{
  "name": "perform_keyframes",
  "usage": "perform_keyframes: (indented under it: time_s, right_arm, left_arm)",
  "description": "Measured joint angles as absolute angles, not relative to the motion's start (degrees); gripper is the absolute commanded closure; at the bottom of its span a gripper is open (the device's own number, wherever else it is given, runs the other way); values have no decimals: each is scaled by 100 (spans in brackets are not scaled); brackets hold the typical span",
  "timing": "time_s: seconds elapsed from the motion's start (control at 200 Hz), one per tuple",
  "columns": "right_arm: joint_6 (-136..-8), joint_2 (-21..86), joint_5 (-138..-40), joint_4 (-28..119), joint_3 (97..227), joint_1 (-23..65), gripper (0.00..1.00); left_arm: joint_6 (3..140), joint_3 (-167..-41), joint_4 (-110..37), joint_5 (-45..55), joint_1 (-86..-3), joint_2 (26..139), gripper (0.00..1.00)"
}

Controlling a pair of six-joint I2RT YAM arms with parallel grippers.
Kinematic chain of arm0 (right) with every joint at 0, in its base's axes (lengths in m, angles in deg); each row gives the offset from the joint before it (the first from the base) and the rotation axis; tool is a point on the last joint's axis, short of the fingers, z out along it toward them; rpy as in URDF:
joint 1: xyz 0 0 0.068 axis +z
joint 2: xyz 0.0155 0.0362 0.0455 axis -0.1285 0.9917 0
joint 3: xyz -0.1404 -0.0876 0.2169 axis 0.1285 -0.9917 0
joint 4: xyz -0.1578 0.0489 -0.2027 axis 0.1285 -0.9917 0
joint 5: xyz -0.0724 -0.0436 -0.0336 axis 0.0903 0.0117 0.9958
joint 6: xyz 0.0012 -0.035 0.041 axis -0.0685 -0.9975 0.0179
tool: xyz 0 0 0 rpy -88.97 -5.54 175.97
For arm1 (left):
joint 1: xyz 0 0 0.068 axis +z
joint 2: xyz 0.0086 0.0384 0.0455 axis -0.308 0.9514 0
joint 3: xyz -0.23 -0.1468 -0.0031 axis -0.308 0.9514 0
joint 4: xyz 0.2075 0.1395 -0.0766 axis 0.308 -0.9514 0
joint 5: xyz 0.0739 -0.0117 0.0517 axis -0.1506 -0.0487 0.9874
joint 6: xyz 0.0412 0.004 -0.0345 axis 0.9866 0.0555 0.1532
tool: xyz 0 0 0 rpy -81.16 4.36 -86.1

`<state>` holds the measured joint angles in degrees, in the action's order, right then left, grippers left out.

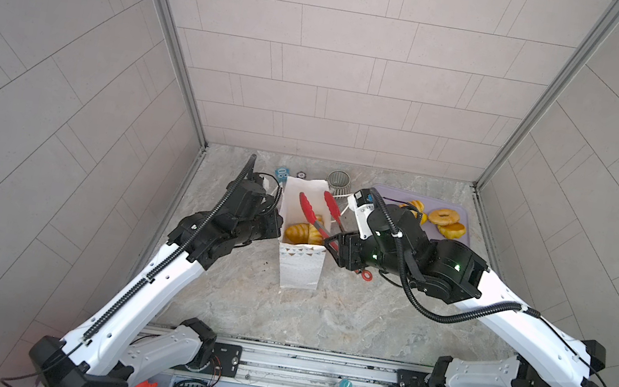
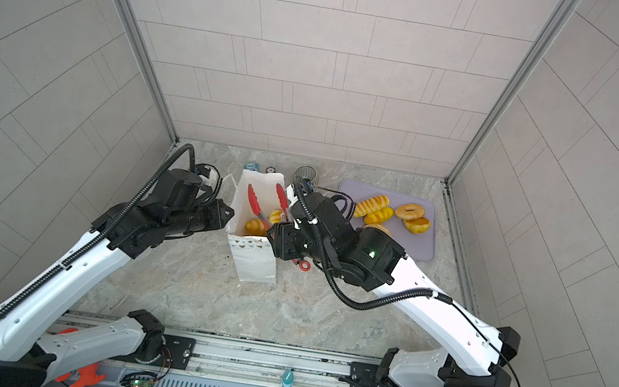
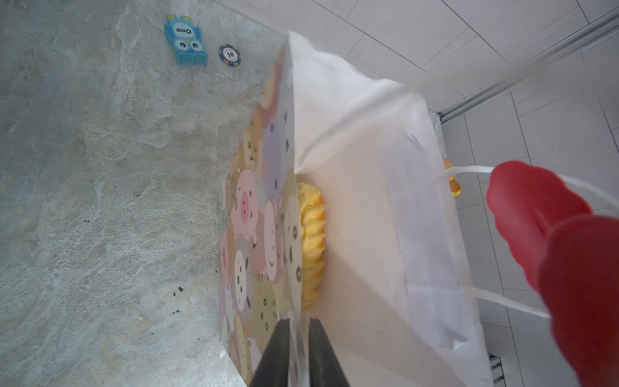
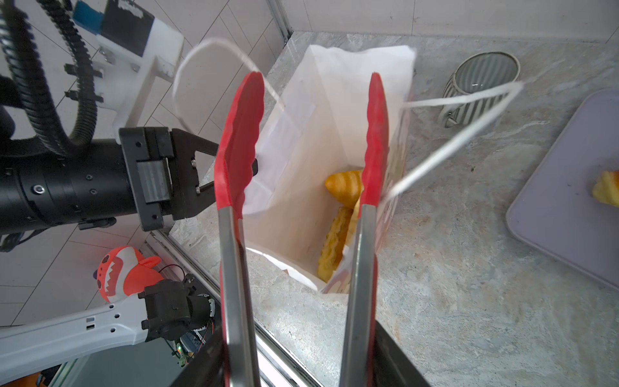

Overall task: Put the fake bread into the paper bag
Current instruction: 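Lower the bread into the bag and open the tongs, then carry the empty tongs with the right gripper back toward the tray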

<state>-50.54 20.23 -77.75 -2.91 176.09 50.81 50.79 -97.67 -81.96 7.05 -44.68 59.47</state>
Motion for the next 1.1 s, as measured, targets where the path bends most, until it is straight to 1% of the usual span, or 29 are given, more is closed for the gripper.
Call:
perform_keyframes:
  time_s: [0.475, 0.841, 0.956, 1.101]
  right_arm:
    - [-5148, 2023, -7773, -291, 17664, 5085, 43]
    - [-5487, 2020, -7579, -337, 18431, 5059, 43]
    - [-5620, 1994, -7507, -407, 18634, 4884, 43]
    - [-5771, 1859, -7478, -558, 18682, 4255, 43]
  left_arm:
    - [5079, -9765, -8196, 709, -4468, 5947, 82]
    - [5081, -9765, -8196, 709, -4468, 5947, 82]
    - [5081, -9765, -8196, 712, -4468, 5947, 82]
    - [5081, -9765, -8196, 712, -4468, 5947, 82]
